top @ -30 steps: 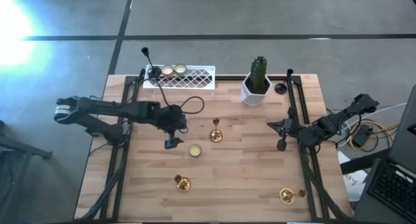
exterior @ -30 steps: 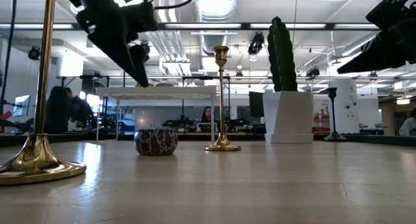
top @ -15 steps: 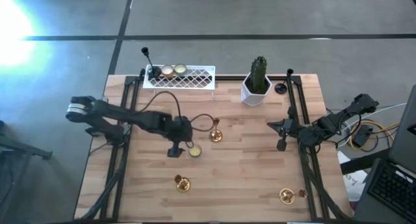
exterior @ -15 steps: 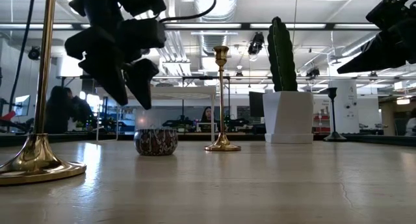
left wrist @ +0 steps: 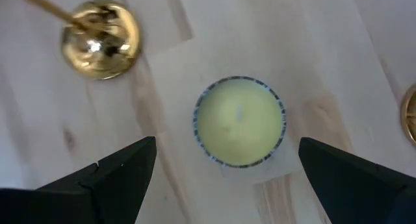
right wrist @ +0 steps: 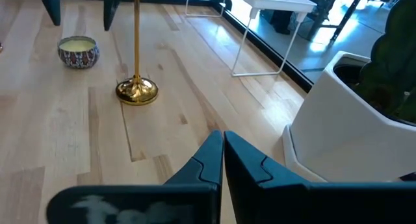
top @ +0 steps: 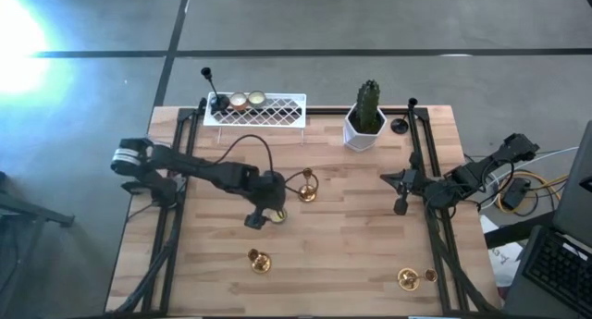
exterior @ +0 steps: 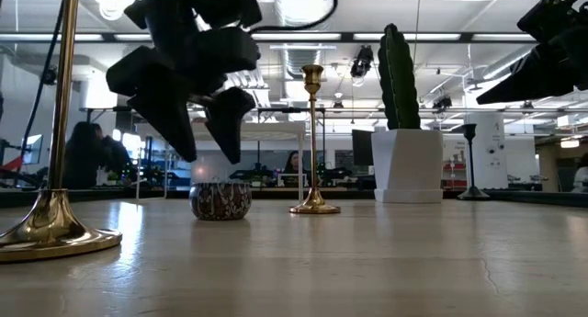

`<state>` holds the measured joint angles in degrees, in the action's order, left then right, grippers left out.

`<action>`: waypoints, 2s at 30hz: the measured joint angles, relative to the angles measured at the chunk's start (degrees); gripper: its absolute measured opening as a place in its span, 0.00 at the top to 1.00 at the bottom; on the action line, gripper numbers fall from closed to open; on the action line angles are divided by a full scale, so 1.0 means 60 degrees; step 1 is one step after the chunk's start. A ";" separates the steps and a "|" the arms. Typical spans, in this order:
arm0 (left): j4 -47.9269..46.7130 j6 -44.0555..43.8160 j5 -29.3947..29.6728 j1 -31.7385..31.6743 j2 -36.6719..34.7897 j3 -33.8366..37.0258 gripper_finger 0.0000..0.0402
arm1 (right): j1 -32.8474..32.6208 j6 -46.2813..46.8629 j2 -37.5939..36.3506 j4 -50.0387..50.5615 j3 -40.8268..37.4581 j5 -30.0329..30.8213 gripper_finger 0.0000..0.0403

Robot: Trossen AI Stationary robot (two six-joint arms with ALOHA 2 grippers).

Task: Pick & Place candle stick holders
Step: Put the red scented candle bottle on the shelf

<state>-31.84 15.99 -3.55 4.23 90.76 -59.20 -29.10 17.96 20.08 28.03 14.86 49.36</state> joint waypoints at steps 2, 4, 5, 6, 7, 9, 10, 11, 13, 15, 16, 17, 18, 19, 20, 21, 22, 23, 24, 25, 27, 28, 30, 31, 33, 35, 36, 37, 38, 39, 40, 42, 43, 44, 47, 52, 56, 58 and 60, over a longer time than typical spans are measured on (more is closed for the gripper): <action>-0.0228 0.0157 -0.0057 0.0007 0.0237 -0.0178 0.05 | -0.0004 0.0000 0.0000 0.0000 -0.0001 0.0000 0.98; -0.0391 0.0222 -0.0058 0.0015 0.0446 -0.0335 0.05 | -0.0004 0.0000 0.0000 0.0000 -0.0002 0.0000 0.98; -0.0435 0.0235 -0.0058 0.0015 0.0542 -0.0386 0.05 | -0.0002 0.0000 0.0000 0.0000 0.0000 0.0000 0.98; -0.0449 0.0242 -0.0057 0.0015 0.0626 -0.0420 0.05 | -0.0001 0.0000 0.0000 0.0000 0.0002 0.0000 0.98; -0.0445 0.0249 -0.0059 0.0015 0.0704 -0.0445 0.05 | -0.0004 0.0000 0.0000 0.0000 -0.0002 0.0000 0.98; -0.0436 0.0266 -0.0082 0.0017 0.0839 -0.0488 0.05 | -0.0004 0.0000 0.0000 0.0000 -0.0002 0.0000 0.98; -0.0419 0.0262 -0.0113 0.0022 0.0900 -0.0488 0.05 | -0.0003 0.0000 0.0000 0.0000 -0.0002 0.0000 0.98; -0.0404 0.0262 -0.0185 0.0033 0.0968 -0.0488 0.05 | -0.0004 0.0000 0.0000 0.0000 -0.0002 0.0000 0.98; -0.0376 0.0266 -0.0256 0.0071 0.1115 -0.0488 0.05 | -0.0004 0.0000 -0.0004 0.0000 0.0001 0.0000 0.98; -0.0353 0.0266 -0.0271 0.0114 0.1254 -0.0488 0.05 | -0.0002 0.0000 0.0000 0.0000 0.0002 0.0000 0.98; -0.0285 0.0266 -0.0274 0.0131 0.1315 -0.0488 0.05 | -0.0001 0.0000 -0.0001 0.0000 0.0001 0.0000 0.98; -0.0180 0.0266 -0.0273 0.0152 0.1362 -0.0488 0.05 | -0.0004 0.0000 0.0000 0.0000 -0.0002 0.0000 0.98; -0.0076 0.0266 -0.0273 0.0178 0.1417 -0.0488 0.05 | 0.0000 0.0000 0.0000 0.0000 -0.0002 0.0000 0.98; 0.0053 0.0265 -0.0275 0.0200 0.1464 -0.0488 0.05 | -0.0004 0.0000 0.0000 -0.0003 -0.0002 0.0000 0.98; 0.0192 0.0257 -0.0295 0.0226 0.1497 -0.0488 0.05 | -0.0004 0.0000 0.0000 0.0000 0.0002 0.0000 0.98; 0.0302 0.0234 -0.0331 0.0245 0.1533 -0.0488 0.05 | -0.0004 0.0000 0.0000 0.0000 0.0000 0.0000 0.98; 0.0392 0.0170 -0.0370 0.0248 0.1559 -0.0488 0.05 | -0.0001 0.0000 -0.0003 0.0000 -0.0001 0.0000 0.98; 0.0458 0.0125 -0.0433 0.0248 0.1594 -0.0488 0.05 | -0.0002 0.0000 0.0000 0.0000 0.0002 0.0000 0.98; 0.0500 0.0066 -0.0478 0.0248 0.1622 -0.0488 0.05 | -0.0004 0.0000 0.0000 0.0000 0.0000 0.0000 0.98; 0.0497 0.0018 -0.0490 0.0248 0.1667 -0.0488 0.05 | -0.0004 0.0000 0.0000 0.0000 0.0000 0.0000 0.98; 0.0486 -0.0008 -0.0499 0.0248 0.1760 -0.0488 0.05 | -0.0004 0.0000 0.0000 0.0000 -0.0001 0.0000 0.98; 0.0488 -0.0012 -0.0498 0.0248 0.1804 -0.0488 0.05 | -0.0003 0.0000 0.0000 0.0000 0.0002 0.0000 0.98; 0.0493 -0.0118 -0.0499 0.0248 0.1896 -0.0488 0.05 | -0.0002 0.0000 0.0000 0.0000 0.0002 0.0000 0.98; 0.0499 -0.0182 -0.0499 0.0248 0.1950 -0.0488 0.05 | -0.0003 0.0000 0.0000 0.0000 -0.0002 0.0000 0.98; 0.0496 -0.0226 -0.0497 0.0248 0.2049 -0.0488 0.05 | -0.0003 0.0000 0.0000 0.0000 0.0000 0.0000 0.98; 0.0559 -0.0285 -0.0506 0.0248 0.2086 -0.0488 0.05 | -0.0004 0.0000 0.0000 0.0000 -0.0001 0.0000 0.98; 0.0572 -0.0347 -0.0505 0.0251 0.2097 -0.0488 0.05 | -0.0003 0.0000 0.0000 0.0000 0.0001 0.0000 0.98; 0.0579 -0.0418 -0.0511 0.0248 0.2098 -0.0488 0.05 | -0.0004 0.0000 0.0000 0.0000 0.0002 0.0000 0.98; 0.0603 -0.0464 -0.0504 0.0251 0.2098 -0.0488 0.05 | -0.0003 0.0000 0.0000 0.0000 0.0002 0.0000 0.98; 0.0621 -0.0513 -0.0507 0.0249 0.2098 -0.0488 0.05 | -0.0004 0.0000 0.0000 0.0000 0.0002 0.0000 0.98; 0.0636 -0.0542 -0.0506 0.0248 0.2096 -0.0488 0.05 | -0.0004 0.0000 0.0000 0.0000 0.0002 0.0000 0.98; 0.0642 -0.0630 -0.0506 0.0250 0.2094 -0.0488 0.06 | 0.0000 0.0000 0.0000 0.0000 0.0002 0.0000 0.98; 0.0651 -0.0687 -0.0503 0.0248 0.2094 -0.0488 0.06 | -0.0004 0.0000 0.0000 0.0000 0.0002 0.0000 0.98; 0.0653 -0.0693 -0.0495 0.0248 0.2094 -0.0488 0.08 | -0.0001 0.0000 0.0000 0.0000 0.0002 0.0000 0.98; 0.0669 -0.0735 -0.0456 0.0248 0.2094 -0.0488 0.15 | -0.0002 0.0000 0.0000 0.0000 0.0002 0.0000 0.98; 0.0678 -0.0800 -0.0482 0.0248 0.2094 -0.0488 0.25 | -0.0004 0.0000 0.0000 0.0000 0.0002 0.0000 0.98; 0.0689 -0.0973 -0.0488 0.0248 0.2091 -0.0488 0.25 | -0.0004 0.0000 0.0000 0.0000 0.0002 0.0000 0.98; 0.0651 -0.1006 -0.0493 0.0248 0.2072 -0.0488 0.25 | -0.0004 0.0000 0.0000 0.0000 0.0002 0.0000 0.98; 0.0288 -0.1141 -0.0527 0.0248 0.2043 -0.0561 0.25 | -0.0004 0.0000 0.0000 0.0000 0.0002 0.0000 0.98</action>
<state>-30.11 9.14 -6.71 5.72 103.02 -62.57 -29.12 17.96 20.08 28.03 14.87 49.36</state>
